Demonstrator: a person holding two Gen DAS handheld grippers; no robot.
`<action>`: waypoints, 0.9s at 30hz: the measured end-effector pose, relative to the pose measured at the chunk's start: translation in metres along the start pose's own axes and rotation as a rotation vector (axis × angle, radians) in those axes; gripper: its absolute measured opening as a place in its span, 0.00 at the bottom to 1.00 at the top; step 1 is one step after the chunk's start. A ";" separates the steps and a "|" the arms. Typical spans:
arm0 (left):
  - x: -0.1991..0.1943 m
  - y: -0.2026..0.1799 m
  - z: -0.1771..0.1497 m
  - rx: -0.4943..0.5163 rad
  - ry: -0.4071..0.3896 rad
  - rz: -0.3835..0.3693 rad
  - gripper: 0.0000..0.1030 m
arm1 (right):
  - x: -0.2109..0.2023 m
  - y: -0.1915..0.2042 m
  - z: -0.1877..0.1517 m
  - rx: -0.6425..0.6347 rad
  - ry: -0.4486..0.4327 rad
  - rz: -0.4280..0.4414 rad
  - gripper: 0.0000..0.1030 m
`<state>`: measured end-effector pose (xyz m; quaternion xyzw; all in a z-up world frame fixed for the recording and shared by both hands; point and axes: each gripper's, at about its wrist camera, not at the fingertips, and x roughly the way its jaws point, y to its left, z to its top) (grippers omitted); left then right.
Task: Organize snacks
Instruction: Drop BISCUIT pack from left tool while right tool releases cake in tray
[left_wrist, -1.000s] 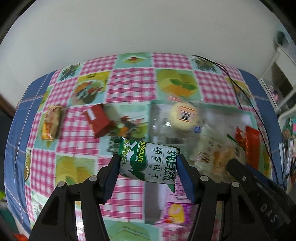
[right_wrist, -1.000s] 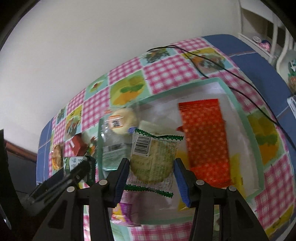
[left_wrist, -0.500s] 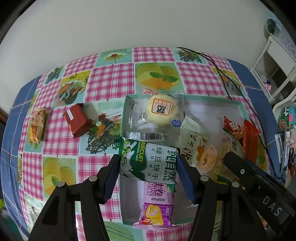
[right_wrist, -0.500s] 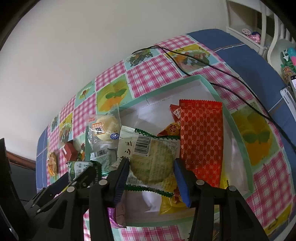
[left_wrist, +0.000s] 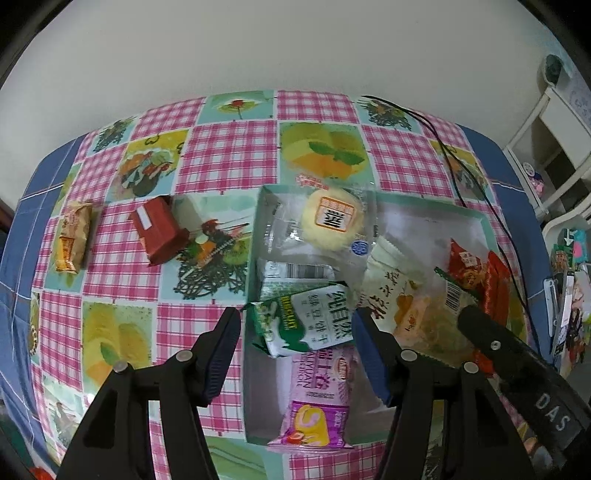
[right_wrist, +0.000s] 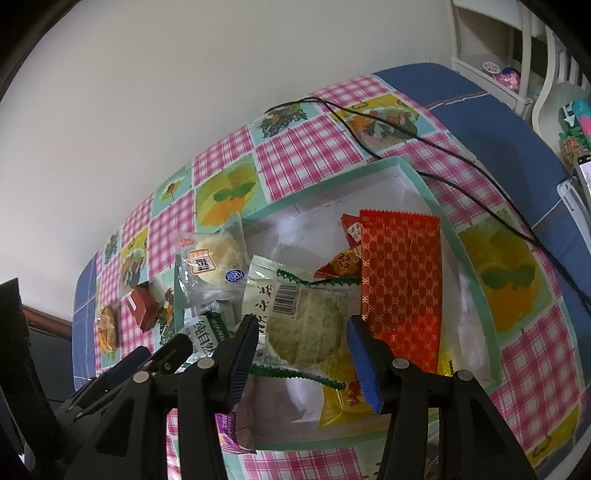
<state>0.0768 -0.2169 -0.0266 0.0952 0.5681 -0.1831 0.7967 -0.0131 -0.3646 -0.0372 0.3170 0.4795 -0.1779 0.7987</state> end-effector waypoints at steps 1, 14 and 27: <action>-0.001 0.002 0.000 -0.007 -0.001 0.003 0.62 | -0.002 0.001 0.000 -0.002 -0.003 0.000 0.52; -0.001 0.046 0.003 -0.136 -0.001 0.108 0.74 | -0.002 0.019 -0.003 -0.099 -0.002 -0.096 0.62; 0.003 0.065 0.001 -0.177 0.001 0.162 0.89 | 0.005 0.027 -0.007 -0.143 0.009 -0.129 0.80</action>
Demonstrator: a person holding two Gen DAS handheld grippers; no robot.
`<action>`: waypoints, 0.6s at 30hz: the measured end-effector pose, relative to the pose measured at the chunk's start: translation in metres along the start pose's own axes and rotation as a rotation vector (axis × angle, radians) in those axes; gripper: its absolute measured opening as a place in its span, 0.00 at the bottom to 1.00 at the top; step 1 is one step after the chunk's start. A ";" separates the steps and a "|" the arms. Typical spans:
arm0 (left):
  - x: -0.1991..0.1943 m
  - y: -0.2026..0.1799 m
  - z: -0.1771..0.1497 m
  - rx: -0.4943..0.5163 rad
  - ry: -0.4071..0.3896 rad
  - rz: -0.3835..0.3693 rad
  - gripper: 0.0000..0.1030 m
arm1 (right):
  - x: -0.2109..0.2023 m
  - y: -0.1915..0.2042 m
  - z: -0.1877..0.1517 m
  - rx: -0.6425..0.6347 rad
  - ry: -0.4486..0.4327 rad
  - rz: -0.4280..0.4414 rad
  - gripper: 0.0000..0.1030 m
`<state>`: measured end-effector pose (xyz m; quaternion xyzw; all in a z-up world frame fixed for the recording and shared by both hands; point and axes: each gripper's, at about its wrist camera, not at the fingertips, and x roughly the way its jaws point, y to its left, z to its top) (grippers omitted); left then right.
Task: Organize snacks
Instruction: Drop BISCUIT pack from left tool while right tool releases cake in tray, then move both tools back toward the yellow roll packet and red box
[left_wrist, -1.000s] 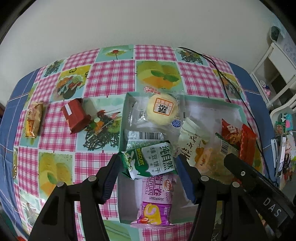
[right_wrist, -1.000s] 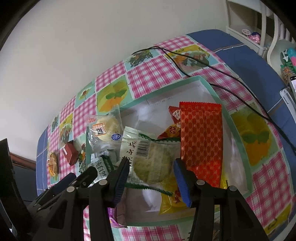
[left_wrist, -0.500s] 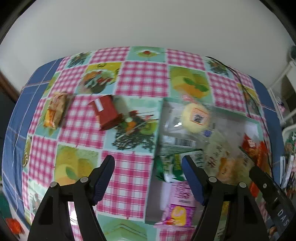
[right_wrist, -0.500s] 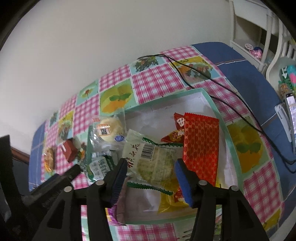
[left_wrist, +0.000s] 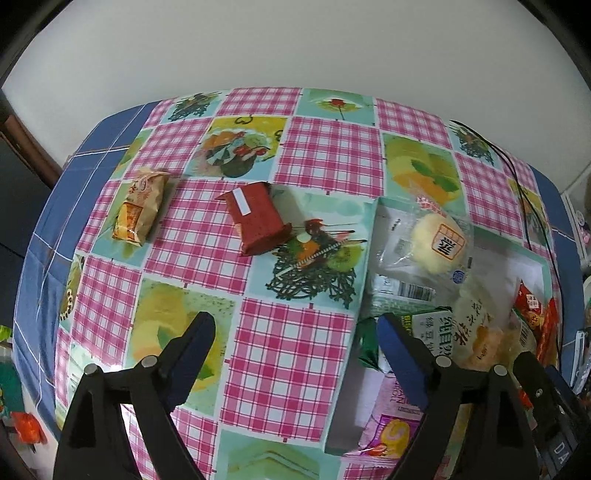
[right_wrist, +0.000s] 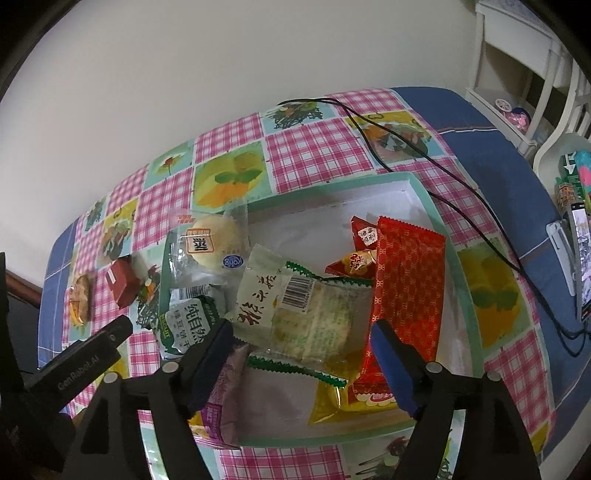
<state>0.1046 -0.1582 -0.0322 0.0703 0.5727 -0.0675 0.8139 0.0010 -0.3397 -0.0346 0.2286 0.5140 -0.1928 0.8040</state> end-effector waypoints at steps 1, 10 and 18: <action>0.001 0.001 0.000 -0.003 0.000 0.003 0.91 | 0.000 0.001 0.000 -0.002 0.000 -0.001 0.84; 0.001 0.019 0.002 -0.035 -0.010 0.019 0.97 | -0.003 0.014 -0.002 -0.025 -0.016 -0.012 1.00; -0.002 0.037 0.005 -0.060 -0.031 0.030 0.98 | -0.006 0.029 -0.005 -0.052 -0.037 -0.012 1.00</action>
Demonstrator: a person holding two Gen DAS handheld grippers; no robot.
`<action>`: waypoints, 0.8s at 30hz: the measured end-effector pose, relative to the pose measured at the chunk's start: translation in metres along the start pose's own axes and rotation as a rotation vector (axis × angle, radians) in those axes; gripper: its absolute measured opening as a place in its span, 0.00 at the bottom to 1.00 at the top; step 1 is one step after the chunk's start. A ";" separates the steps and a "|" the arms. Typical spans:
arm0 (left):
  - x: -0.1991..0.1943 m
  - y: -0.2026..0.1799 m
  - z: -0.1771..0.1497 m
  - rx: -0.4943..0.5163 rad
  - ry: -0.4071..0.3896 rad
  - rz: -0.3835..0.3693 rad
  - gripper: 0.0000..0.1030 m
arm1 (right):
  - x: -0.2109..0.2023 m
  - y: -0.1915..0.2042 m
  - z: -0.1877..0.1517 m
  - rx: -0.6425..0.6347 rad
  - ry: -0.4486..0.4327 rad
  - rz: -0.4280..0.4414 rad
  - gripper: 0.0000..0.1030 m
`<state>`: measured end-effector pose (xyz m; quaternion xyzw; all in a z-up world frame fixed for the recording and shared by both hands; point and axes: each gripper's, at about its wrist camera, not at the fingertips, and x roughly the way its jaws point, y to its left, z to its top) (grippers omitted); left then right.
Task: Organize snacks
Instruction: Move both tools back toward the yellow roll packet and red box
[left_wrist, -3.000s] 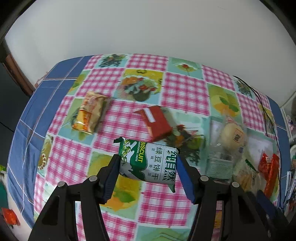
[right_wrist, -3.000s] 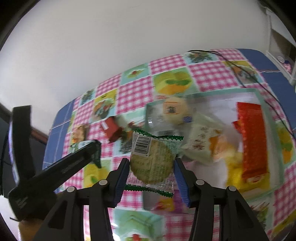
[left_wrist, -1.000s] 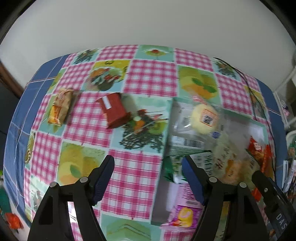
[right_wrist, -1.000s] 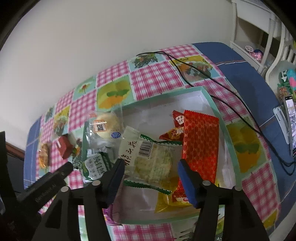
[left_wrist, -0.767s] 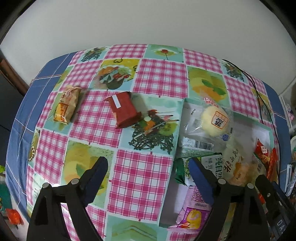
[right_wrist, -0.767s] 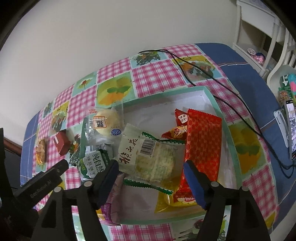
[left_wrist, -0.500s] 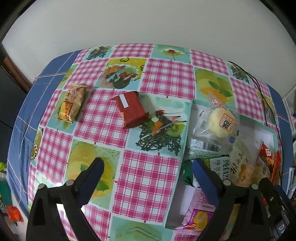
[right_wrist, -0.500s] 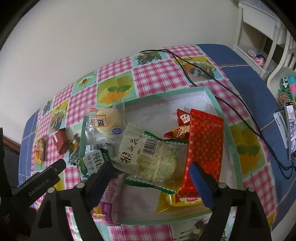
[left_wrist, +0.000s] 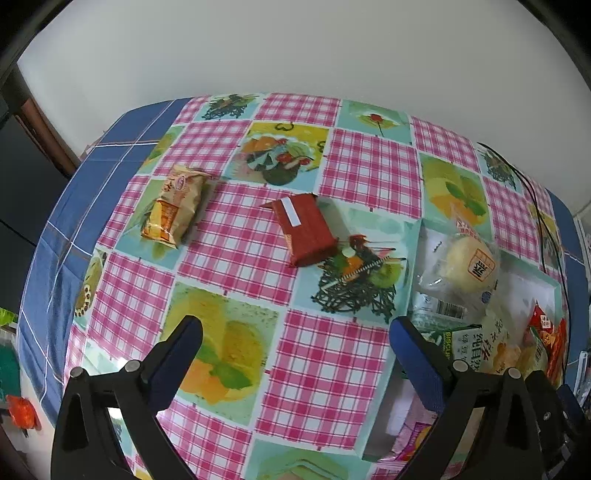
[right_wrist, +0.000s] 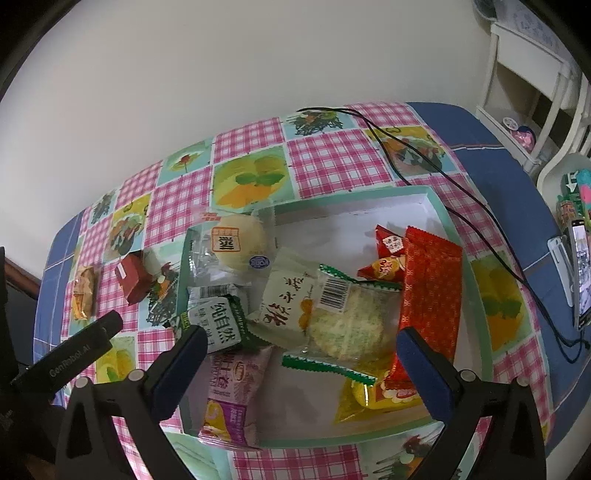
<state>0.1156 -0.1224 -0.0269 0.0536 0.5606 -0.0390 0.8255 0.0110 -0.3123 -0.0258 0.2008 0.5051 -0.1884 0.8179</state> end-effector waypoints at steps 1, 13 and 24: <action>-0.001 0.002 0.000 0.002 -0.005 0.001 0.98 | -0.001 0.002 0.000 -0.003 -0.007 0.000 1.00; -0.006 0.036 0.011 0.003 -0.101 0.116 0.98 | -0.007 0.040 -0.005 -0.062 -0.070 0.038 1.00; -0.002 0.108 0.018 -0.108 -0.117 0.226 0.98 | -0.001 0.094 -0.021 -0.140 -0.078 0.101 1.00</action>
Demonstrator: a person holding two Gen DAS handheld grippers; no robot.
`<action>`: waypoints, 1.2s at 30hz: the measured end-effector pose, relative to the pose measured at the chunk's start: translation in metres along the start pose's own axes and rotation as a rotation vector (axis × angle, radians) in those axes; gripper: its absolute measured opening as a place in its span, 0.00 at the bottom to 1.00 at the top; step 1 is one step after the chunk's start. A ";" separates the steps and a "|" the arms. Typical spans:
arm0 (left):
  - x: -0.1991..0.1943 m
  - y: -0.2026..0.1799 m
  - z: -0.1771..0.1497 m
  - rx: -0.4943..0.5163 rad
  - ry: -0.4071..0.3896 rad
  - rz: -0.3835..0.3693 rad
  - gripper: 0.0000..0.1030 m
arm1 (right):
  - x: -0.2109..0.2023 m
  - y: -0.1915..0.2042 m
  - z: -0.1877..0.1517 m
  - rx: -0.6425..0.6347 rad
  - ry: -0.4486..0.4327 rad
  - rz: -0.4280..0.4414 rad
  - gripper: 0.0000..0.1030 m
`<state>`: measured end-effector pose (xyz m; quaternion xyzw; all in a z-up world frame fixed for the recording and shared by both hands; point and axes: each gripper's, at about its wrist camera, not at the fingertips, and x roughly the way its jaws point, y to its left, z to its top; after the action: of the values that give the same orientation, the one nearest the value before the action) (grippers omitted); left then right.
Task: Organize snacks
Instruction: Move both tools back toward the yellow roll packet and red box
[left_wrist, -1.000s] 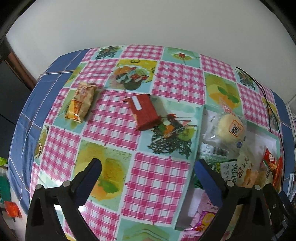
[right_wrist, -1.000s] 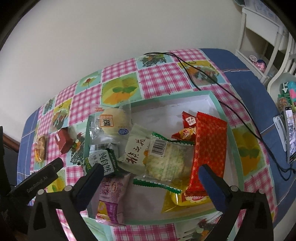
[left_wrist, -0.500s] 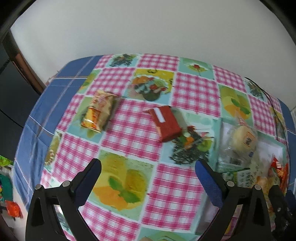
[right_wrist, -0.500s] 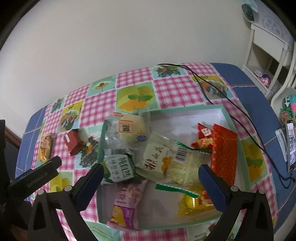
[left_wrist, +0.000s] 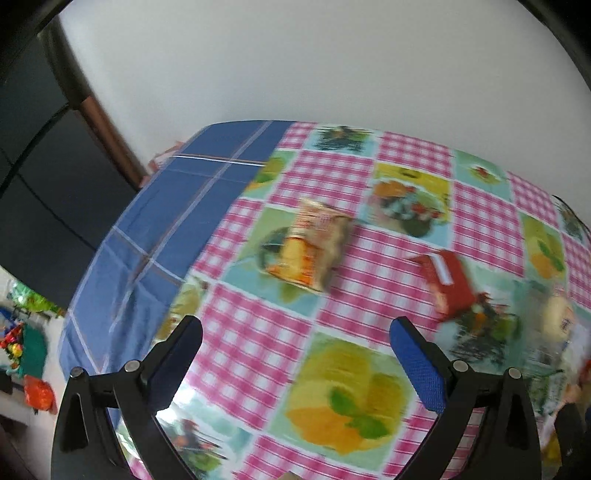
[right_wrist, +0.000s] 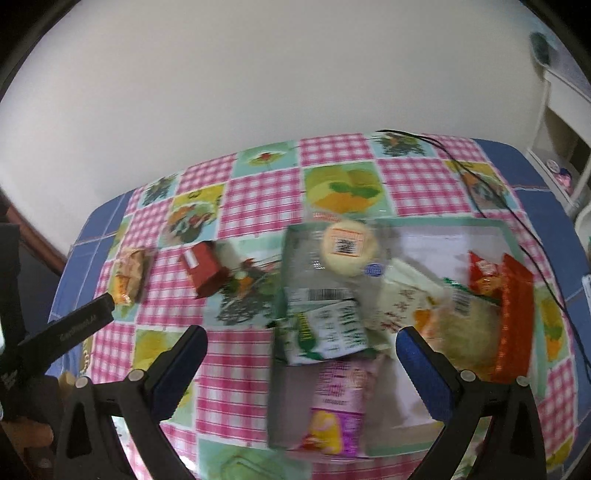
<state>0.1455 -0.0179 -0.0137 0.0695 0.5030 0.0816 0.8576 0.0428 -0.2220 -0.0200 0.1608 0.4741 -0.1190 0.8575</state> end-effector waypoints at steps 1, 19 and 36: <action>0.003 0.007 0.001 -0.011 -0.001 0.013 0.98 | 0.001 0.007 -0.001 -0.014 0.001 0.007 1.00; 0.029 0.069 0.009 -0.205 0.015 -0.022 0.98 | 0.031 0.085 -0.018 -0.090 0.031 0.101 1.00; 0.048 0.063 0.026 -0.192 -0.021 -0.128 0.98 | 0.062 0.089 -0.002 -0.076 0.036 0.123 1.00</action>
<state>0.1870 0.0528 -0.0293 -0.0444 0.4871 0.0735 0.8691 0.1055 -0.1430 -0.0597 0.1592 0.4827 -0.0451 0.8600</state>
